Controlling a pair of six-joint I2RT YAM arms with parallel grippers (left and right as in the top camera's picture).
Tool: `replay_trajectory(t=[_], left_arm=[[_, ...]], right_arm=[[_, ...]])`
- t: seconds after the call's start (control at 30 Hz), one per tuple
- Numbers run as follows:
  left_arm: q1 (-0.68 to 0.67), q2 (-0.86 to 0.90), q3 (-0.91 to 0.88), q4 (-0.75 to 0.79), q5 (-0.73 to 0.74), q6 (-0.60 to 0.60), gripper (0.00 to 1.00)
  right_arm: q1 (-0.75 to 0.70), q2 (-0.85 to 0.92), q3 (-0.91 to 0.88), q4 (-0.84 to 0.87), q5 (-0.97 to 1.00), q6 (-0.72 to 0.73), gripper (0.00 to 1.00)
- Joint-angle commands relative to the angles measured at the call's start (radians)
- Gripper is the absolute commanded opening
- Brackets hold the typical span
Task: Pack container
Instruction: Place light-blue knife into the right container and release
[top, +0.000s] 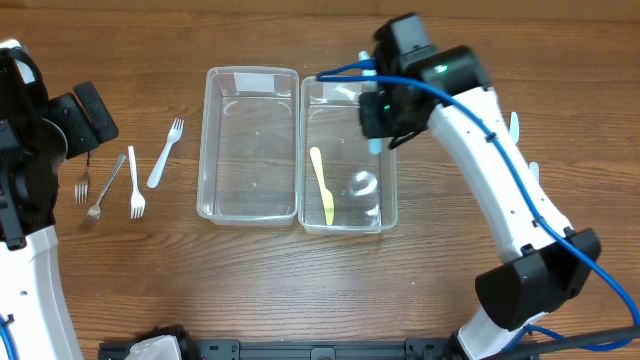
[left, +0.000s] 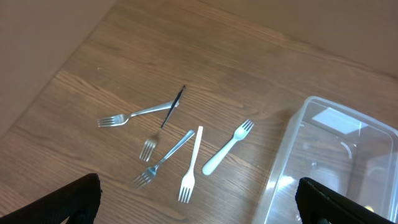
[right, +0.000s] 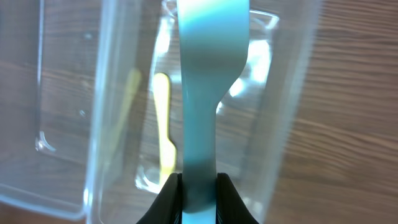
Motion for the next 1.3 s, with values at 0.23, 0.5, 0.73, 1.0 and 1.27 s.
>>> replay_trajectory(t=[0.23,0.5,0.73,1.0,1.27], left_arm=[[0.008,0.016,0.014,0.001,0.080,0.034,1.00],[0.008,0.016,0.014,0.003,0.080,0.034,1.00],[0.008,0.016,0.014,0.002,0.080,0.048,1.00],[0.007,0.013,0.014,-0.003,0.085,0.052,1.00],[0.008,0.013,0.014,-0.002,0.135,0.052,1.00]], right_arm=[[0.023,0.000,-0.321,0.179,-0.033,0.042,0.22],[0.023,-0.001,-0.261,0.182,-0.032,0.012,0.52],[-0.059,-0.002,0.152,0.005,0.079,0.014,0.65],[-0.473,-0.002,0.455,-0.227,0.117,0.012,1.00],[-0.785,0.002,0.263,-0.229,0.117,-0.100,1.00]])
